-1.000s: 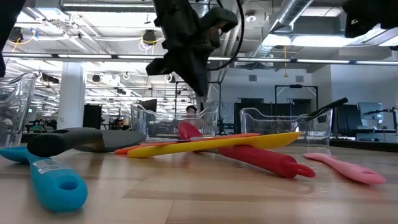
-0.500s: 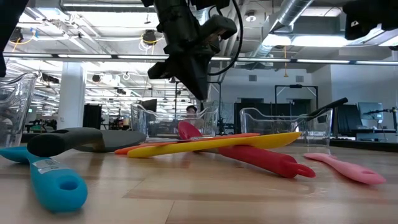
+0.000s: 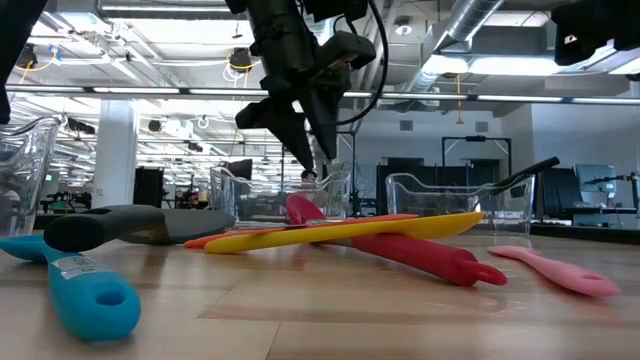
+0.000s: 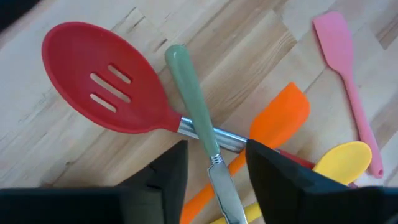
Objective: Pick & Place Kitchen Items
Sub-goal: Put the green table knife into the top left transparent bin
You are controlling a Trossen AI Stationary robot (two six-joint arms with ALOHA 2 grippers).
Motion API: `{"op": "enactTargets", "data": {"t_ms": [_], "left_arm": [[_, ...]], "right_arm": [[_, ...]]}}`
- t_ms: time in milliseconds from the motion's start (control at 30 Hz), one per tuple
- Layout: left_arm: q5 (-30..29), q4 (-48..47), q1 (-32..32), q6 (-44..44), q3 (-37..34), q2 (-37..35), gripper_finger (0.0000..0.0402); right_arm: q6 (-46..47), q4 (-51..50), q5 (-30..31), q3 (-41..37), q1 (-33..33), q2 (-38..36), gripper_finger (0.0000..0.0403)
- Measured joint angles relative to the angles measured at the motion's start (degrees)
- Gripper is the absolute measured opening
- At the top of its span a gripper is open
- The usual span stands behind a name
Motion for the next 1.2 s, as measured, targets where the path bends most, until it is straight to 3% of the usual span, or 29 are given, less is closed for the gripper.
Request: {"op": "enactTargets", "data": {"t_ms": [267, 700, 1200], "left_arm": [[0.01, -0.18, 0.24, -0.65, -3.26, 0.20, 0.0196], [1.58, 8.48, -0.04, -3.69, -8.37, 0.13, 0.0187], [3.19, 9.44, -0.31, -3.72, -8.44, 0.99, 0.0184]], "right_arm": [[0.42, 0.12, 0.00, 0.00, 0.00, 0.00, 0.0000], [0.42, 0.12, -0.01, 0.00, 0.00, -0.02, 0.0000], [0.40, 0.04, -0.02, 0.00, 0.00, -0.02, 0.0000]]}}
